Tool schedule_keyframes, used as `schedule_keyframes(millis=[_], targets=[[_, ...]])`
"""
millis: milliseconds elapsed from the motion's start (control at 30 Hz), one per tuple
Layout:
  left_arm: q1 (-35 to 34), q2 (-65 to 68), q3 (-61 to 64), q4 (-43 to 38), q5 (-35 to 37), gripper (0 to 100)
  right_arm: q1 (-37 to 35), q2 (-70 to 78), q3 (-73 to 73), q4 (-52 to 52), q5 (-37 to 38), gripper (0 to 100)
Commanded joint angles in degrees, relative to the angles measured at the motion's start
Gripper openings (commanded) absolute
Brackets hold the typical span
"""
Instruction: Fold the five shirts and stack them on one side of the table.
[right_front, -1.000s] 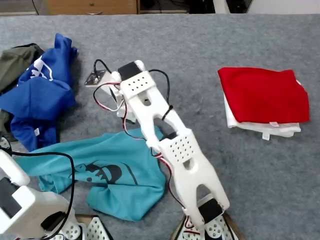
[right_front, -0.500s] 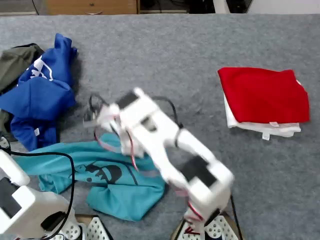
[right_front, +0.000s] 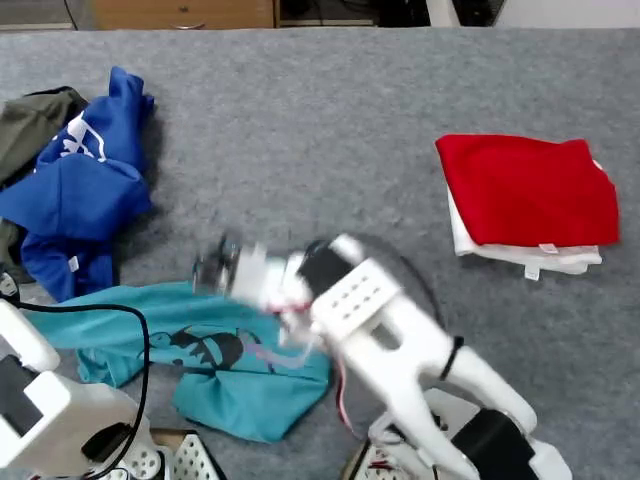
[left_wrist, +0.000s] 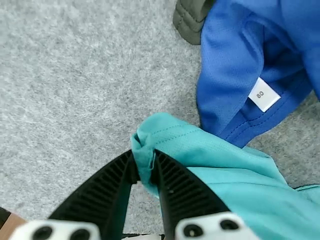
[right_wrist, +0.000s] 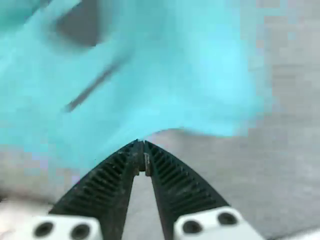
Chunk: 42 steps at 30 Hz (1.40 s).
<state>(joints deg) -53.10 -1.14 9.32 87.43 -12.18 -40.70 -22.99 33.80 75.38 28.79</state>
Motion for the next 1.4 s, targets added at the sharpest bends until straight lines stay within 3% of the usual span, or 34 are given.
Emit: schedule_keyframes(millis=[0, 133, 300, 667, 733, 800, 900, 1100, 1367], targets=[[-0.3, -0.2, -0.3, -0.1, -0.3, 2, 7.0, 3.2, -12.2, -10.1, -4.1, 0.9], [0.0, -0.3, -0.2, -0.1, 0.0, 2, 6.5, 22.5, -16.7, -20.0, -4.0, 5.2], [-1.0, -0.3, -0.2, 0.0, -0.2, 2, 3.6, 42.1, -29.0, -5.3, 1.8, 11.6], [-1.9, -0.3, -0.2, 0.0, -0.3, 2, 2.1, 43.6, -24.0, -2.5, 9.8, 15.2], [-1.9, -0.3, -0.2, 0.0, -0.3, 2, 1.4, 43.6, -22.6, -2.5, 10.5, 11.6], [-1.9, -0.3, -0.2, 0.0, -0.3, 2, 0.9, 43.7, -22.6, -2.6, 10.2, 1.3], [-1.9, -0.3, -0.2, 0.0, -0.3, 2, 2.3, 43.6, -25.4, -3.6, 9.1, 0.1], [-1.8, -0.3, -0.2, -0.1, -0.3, 2, 7.6, 46.0, -42.7, -2.4, 7.6, 0.2], [-0.4, 1.5, -0.4, -1.6, 1.2, 2, 12.3, 58.9, -80.0, 0.7, 6.6, 0.2]])
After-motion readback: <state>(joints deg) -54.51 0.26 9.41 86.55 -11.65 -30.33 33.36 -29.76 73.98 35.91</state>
